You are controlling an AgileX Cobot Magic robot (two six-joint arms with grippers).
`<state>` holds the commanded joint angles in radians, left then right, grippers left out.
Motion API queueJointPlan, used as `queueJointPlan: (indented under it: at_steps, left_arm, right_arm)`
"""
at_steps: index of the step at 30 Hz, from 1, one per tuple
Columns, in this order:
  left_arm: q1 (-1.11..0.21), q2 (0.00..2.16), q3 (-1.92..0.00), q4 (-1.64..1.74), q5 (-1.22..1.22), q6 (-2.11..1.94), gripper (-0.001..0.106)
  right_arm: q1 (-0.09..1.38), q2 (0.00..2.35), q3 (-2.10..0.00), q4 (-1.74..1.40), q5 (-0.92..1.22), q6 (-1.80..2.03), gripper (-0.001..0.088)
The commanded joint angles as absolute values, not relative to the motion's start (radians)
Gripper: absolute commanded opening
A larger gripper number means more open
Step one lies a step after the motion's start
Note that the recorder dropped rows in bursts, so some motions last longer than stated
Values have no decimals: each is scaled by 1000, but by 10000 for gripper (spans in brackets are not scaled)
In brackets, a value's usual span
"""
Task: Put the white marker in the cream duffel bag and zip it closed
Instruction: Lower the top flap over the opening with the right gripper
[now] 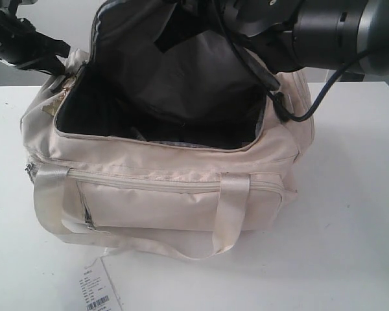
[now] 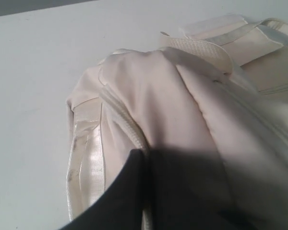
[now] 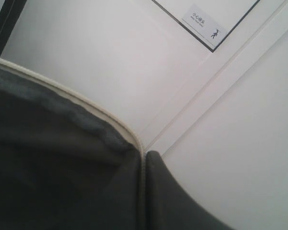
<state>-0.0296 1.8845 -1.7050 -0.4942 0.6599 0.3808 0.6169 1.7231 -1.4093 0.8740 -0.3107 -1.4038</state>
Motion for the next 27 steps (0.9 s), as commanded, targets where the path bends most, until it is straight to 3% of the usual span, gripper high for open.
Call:
queueJointPlan:
  at_steps: [5,11,23,25,27]
  left_arm:
    - [-20,1876,-1705,-540,674,420,0]
    - [-20,1874,-1705,-553,674,426,0]
    - [-20,1874,-1705,-553,663,426,0]
    - [-20,1872,-1705,-550,665,426,0]
    - [-20,1872,-1705,-546,665,426,0]
  right_arm:
    - [617,1723,-1409,1006,-247,-1275,0]
    - [617,1721,-1406,1106,46,-1241,0]
    - [617,1723,-1406,883,461,-1195,1]
    - [617,1726,-1406,830,505,-1147,51]
    - [617,1726,-1406,779,547,-1135,167]
